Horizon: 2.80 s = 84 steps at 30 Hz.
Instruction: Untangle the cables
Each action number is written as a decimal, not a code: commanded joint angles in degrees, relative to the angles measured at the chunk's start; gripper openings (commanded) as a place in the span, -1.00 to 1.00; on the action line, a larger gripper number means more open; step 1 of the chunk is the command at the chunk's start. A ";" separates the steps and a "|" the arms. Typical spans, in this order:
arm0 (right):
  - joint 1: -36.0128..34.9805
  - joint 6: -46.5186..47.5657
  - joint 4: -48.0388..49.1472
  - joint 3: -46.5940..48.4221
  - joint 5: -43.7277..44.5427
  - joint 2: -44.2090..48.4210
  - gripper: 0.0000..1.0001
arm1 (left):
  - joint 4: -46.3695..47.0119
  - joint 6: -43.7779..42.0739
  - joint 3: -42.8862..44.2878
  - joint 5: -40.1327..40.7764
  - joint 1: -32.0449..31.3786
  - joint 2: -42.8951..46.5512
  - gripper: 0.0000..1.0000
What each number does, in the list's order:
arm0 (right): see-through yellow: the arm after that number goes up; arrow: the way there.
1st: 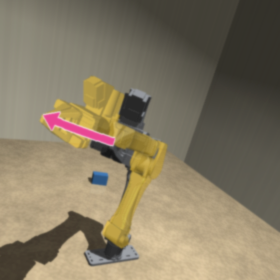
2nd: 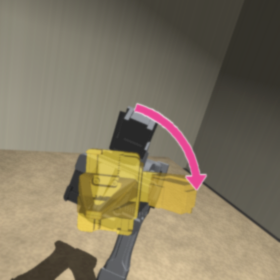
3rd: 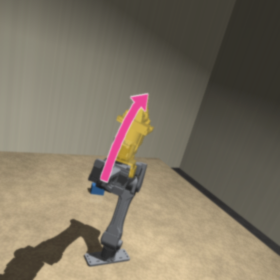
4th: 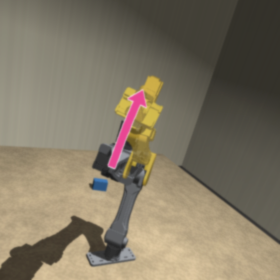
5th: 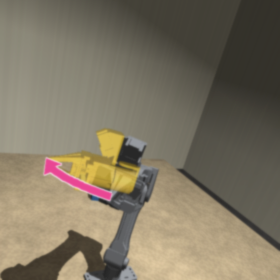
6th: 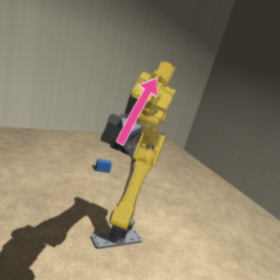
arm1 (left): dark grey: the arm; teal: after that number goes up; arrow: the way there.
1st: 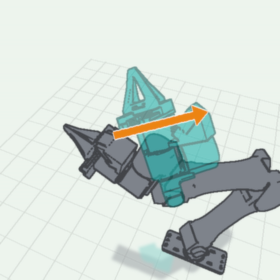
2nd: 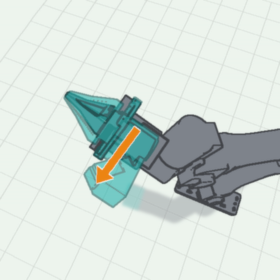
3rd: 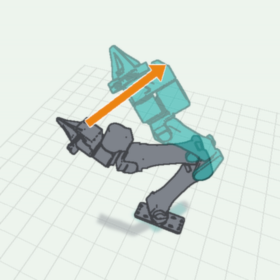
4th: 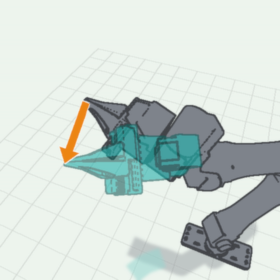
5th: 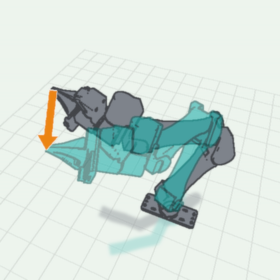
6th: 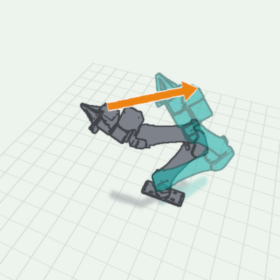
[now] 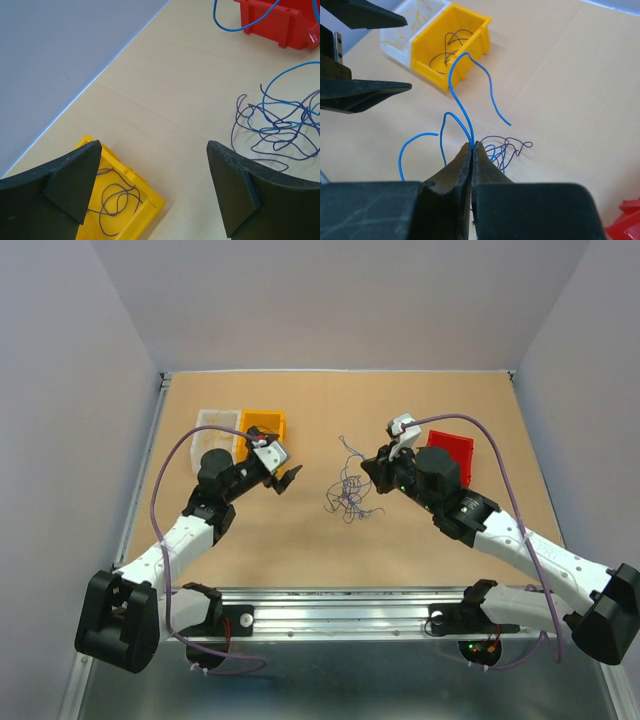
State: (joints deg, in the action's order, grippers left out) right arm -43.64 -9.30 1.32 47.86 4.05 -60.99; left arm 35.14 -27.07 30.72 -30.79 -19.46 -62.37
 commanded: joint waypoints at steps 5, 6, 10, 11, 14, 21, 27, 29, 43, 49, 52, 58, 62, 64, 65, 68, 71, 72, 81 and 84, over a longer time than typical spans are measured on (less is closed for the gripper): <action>-0.57 0.25 5.00 -1.01 -2.38 3.16 -0.99 | 2.91 -3.24 -1.53 -11.98 -0.93 -1.70 0.86; -0.57 0.25 5.01 -0.92 -2.56 3.16 -0.99 | 3.97 -3.34 -2.15 -13.15 -1.10 -1.44 0.86; -0.57 -0.02 6.32 0.57 -3.70 2.81 -0.99 | 11.17 -3.52 -6.02 -16.05 -2.68 -1.35 0.86; -0.57 -0.02 6.59 1.01 -5.62 2.81 -0.99 | 12.66 -3.52 -6.63 -16.76 -3.03 -1.53 0.86; -0.57 -0.19 7.29 2.85 -8.44 1.84 -0.99 | 17.85 -4.22 -8.65 -19.92 -4.53 -2.84 0.86; -0.57 -0.81 8.43 5.75 -12.31 0.61 -0.99 | 23.05 -4.57 -8.05 -19.49 -8.74 -8.90 0.78; -0.57 -1.51 10.01 7.42 -14.69 0.52 -0.99 | 23.14 -5.36 -6.99 -16.68 -11.21 -12.07 0.62; -0.57 -1.60 10.63 8.56 -14.69 0.35 -0.99 | 23.05 -5.36 -6.55 -15.89 -11.65 -13.21 0.49; -0.57 0.16 10.28 27.81 2.70 -1.15 -0.99 | 14.96 -11.25 -3.47 -12.99 -12.62 -17.00 -0.34; -0.66 0.42 10.37 32.99 11.40 0.00 -0.99 | 13.47 -13.10 -3.12 -13.25 -12.62 -19.45 -0.32; -0.57 0.16 10.28 37.82 13.78 0.00 -0.99 | 12.77 -12.66 -2.24 -13.16 -12.62 -20.42 -0.32; -0.57 -1.16 10.45 46.00 15.28 -0.53 -0.99 | 12.59 -12.48 -2.24 -13.16 -12.62 -19.99 -0.31; -0.57 -1.33 10.45 49.70 17.39 -1.06 -0.99 | 12.59 -12.13 -2.33 -13.07 -12.62 -19.46 -0.28; -0.57 -1.42 10.37 50.40 18.35 -1.06 -0.99 | 12.59 -11.17 -2.24 -12.55 -12.62 -19.02 -0.18; -0.57 -2.38 10.37 49.97 18.53 -0.71 -0.99 | 12.59 -10.73 -2.24 -12.37 -12.53 -17.97 -0.14; -0.57 -4.05 10.37 48.48 17.75 -0.36 -0.99 | 14.25 -8.79 -3.21 -12.89 -12.35 -14.99 0.03; -0.66 -3.89 10.37 46.90 18.26 0.26 -0.99 | 15.92 -8.61 -5.40 -12.29 -12.35 -11.91 0.18; -0.57 -3.62 10.37 45.32 18.97 0.52 -0.99 | 16.28 -8.61 -6.28 -11.32 -12.27 -11.20 0.21; -0.48 5.77 13.34 36.79 34.16 -0.71 -0.99 | 19.71 -6.68 -9.27 -8.06 -11.30 -5.57 0.26; -0.31 11.83 20.72 31.52 41.19 -0.80 -0.99 | 19.62 -6.86 -9.80 -7.80 -11.12 -4.43 0.26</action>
State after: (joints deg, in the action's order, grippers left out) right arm -43.64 -5.48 13.08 83.48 34.83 -62.11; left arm 51.22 -34.46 21.93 -39.22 -31.00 -69.34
